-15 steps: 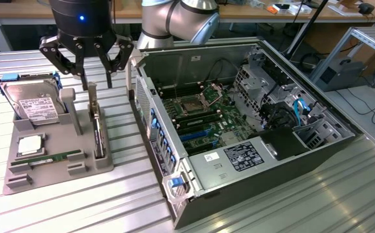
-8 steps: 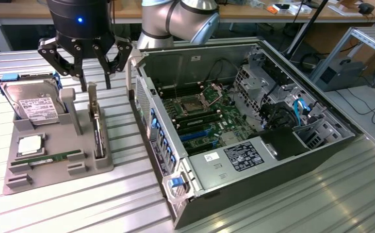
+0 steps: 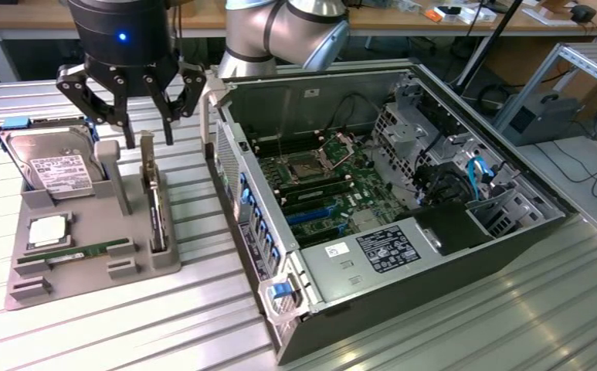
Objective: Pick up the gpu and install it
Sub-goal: 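Pick up the gpu and move the gpu toward the slot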
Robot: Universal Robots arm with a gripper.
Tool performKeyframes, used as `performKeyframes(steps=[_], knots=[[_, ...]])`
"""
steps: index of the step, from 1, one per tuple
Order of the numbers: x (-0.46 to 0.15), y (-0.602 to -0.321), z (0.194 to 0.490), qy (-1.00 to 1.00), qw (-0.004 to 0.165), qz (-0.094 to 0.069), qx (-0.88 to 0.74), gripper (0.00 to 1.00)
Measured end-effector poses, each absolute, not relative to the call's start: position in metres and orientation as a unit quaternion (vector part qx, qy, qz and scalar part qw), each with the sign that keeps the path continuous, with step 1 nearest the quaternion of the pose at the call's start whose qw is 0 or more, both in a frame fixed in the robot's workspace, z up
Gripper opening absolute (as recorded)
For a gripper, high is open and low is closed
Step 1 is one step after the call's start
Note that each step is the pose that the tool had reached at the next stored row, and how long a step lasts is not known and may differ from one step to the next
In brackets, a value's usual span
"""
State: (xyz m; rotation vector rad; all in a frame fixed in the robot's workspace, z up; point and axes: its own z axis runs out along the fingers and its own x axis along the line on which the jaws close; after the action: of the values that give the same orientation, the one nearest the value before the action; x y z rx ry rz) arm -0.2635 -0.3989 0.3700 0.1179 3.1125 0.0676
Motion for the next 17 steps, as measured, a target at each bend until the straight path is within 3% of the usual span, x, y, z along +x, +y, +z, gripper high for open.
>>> performKeyframes(steps=[17], knots=[[-0.265,-0.399,0.352,0.999,0.013,0.022,0.038,0.48]])
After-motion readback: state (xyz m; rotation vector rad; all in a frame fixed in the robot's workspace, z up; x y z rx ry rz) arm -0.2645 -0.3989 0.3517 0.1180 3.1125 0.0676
